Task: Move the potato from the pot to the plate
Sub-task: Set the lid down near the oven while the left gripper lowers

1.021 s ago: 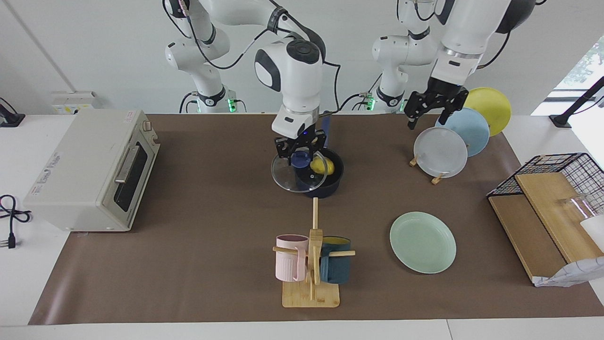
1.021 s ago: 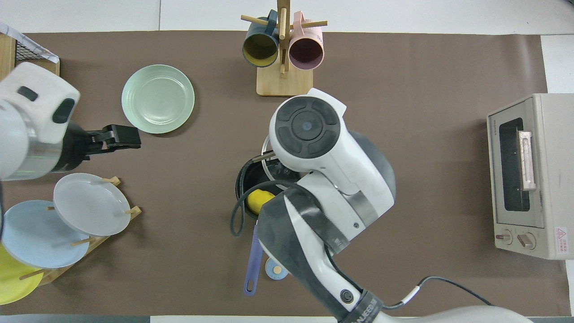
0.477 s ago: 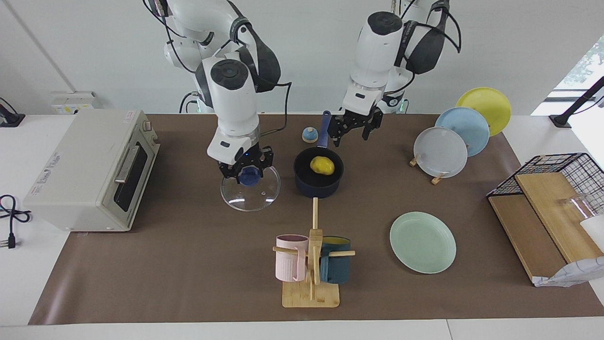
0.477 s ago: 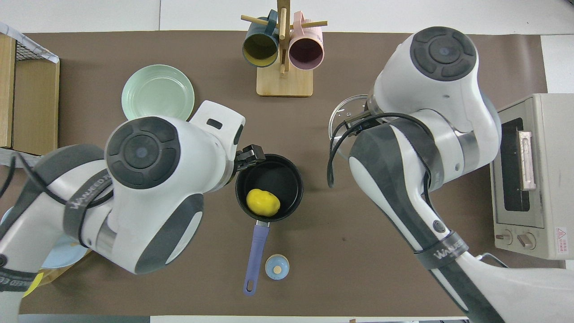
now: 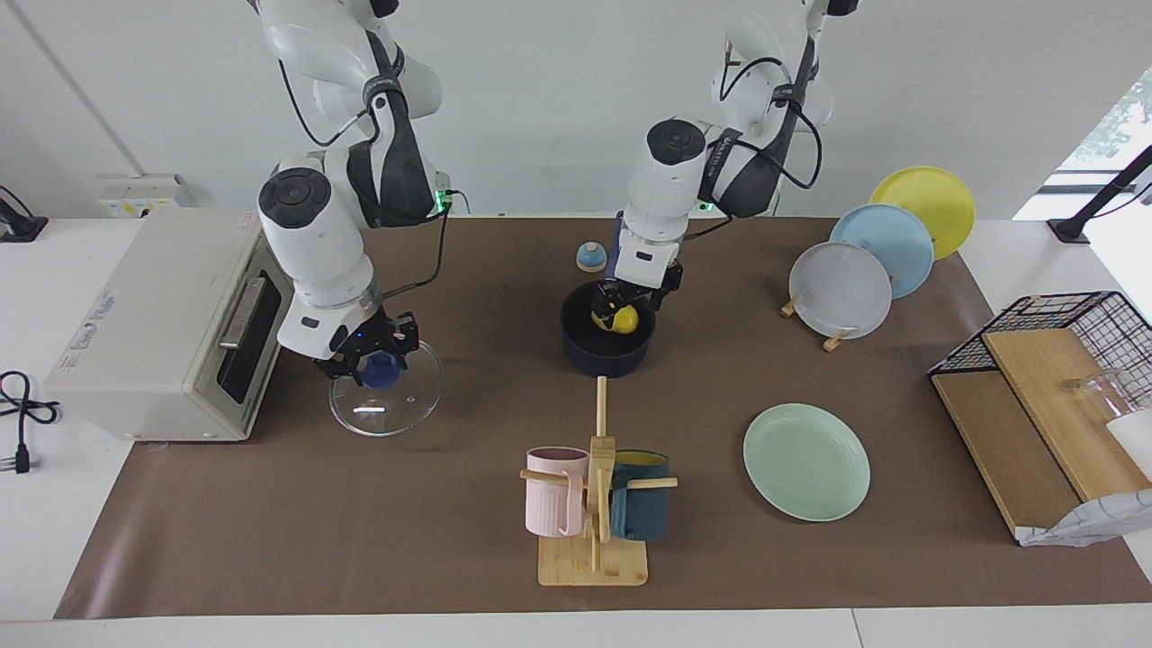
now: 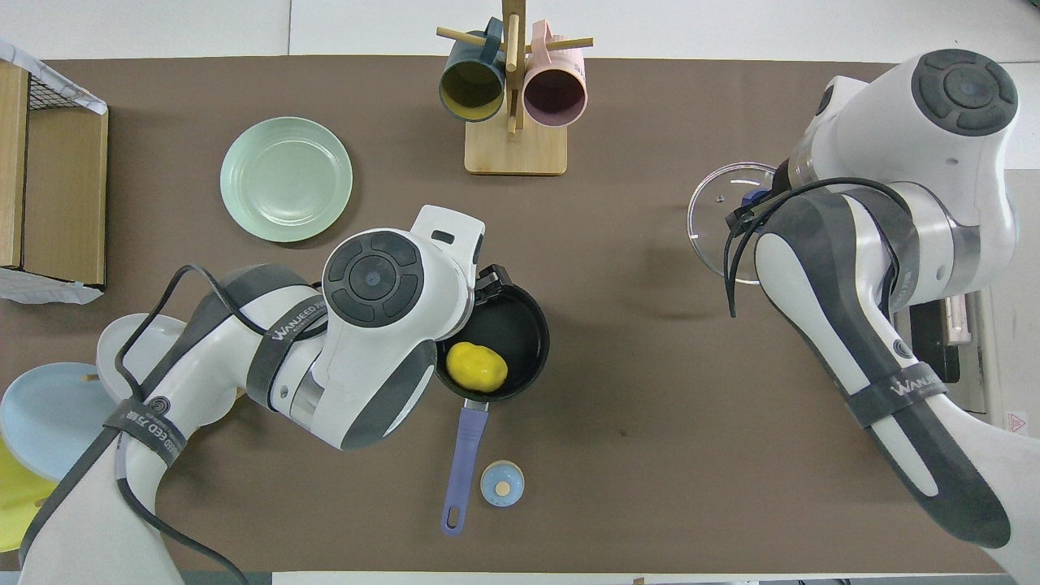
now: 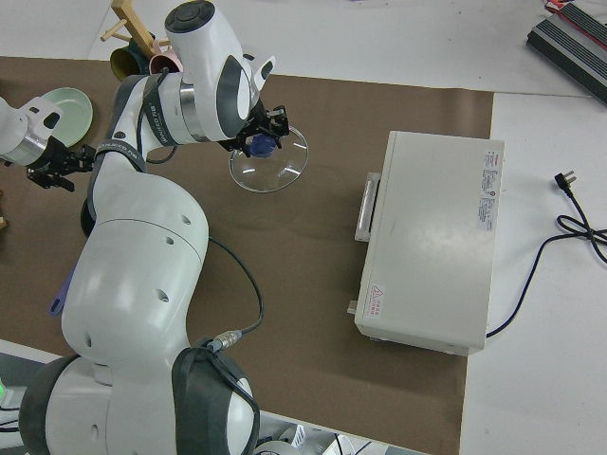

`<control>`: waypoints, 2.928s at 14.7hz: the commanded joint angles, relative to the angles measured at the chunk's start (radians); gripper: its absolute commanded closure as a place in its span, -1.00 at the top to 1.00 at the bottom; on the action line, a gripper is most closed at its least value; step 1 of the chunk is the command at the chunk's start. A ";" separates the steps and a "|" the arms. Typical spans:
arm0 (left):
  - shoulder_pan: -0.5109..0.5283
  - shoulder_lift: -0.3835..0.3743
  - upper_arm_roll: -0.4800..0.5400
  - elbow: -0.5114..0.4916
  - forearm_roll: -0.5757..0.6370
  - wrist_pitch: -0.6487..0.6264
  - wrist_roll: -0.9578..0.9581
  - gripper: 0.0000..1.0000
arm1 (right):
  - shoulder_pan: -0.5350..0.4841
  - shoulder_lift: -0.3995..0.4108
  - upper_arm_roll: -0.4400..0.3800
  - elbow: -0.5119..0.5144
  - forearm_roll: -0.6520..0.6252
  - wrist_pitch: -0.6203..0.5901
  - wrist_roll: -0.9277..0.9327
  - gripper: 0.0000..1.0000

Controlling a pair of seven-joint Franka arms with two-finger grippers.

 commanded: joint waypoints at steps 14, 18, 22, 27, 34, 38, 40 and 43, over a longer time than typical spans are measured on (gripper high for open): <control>-0.069 0.085 0.013 -0.063 -0.012 0.083 -0.146 1.00 | -0.151 0.018 0.012 -0.215 0.019 0.247 -0.122 0.08; -0.084 0.086 0.013 -0.063 -0.014 0.034 -0.146 1.00 | -0.154 0.035 0.012 -0.217 0.021 0.261 -0.122 0.13; -0.104 0.102 0.014 -0.063 -0.014 0.046 -0.188 1.00 | -0.149 0.035 0.014 -0.211 0.039 0.247 -0.100 1.00; -0.106 0.106 0.013 -0.063 -0.014 0.075 -0.226 1.00 | -0.129 0.011 0.015 -0.159 0.059 0.166 -0.073 1.00; -0.106 0.106 0.017 -0.082 -0.009 0.112 -0.079 1.00 | -0.108 -0.086 0.035 -0.005 0.059 -0.142 0.042 1.00; -0.104 0.108 0.017 -0.079 -0.006 0.123 -0.065 0.99 | -0.106 -0.178 0.044 0.030 0.059 -0.262 0.144 1.00; -0.104 0.102 0.017 -0.078 -0.005 0.106 -0.016 0.98 | -0.106 -0.207 0.055 0.068 0.056 -0.354 0.157 1.00; -0.098 0.096 0.017 -0.075 -0.006 0.098 0.076 0.99 | -0.100 -0.242 0.054 0.104 0.056 -0.471 0.219 1.00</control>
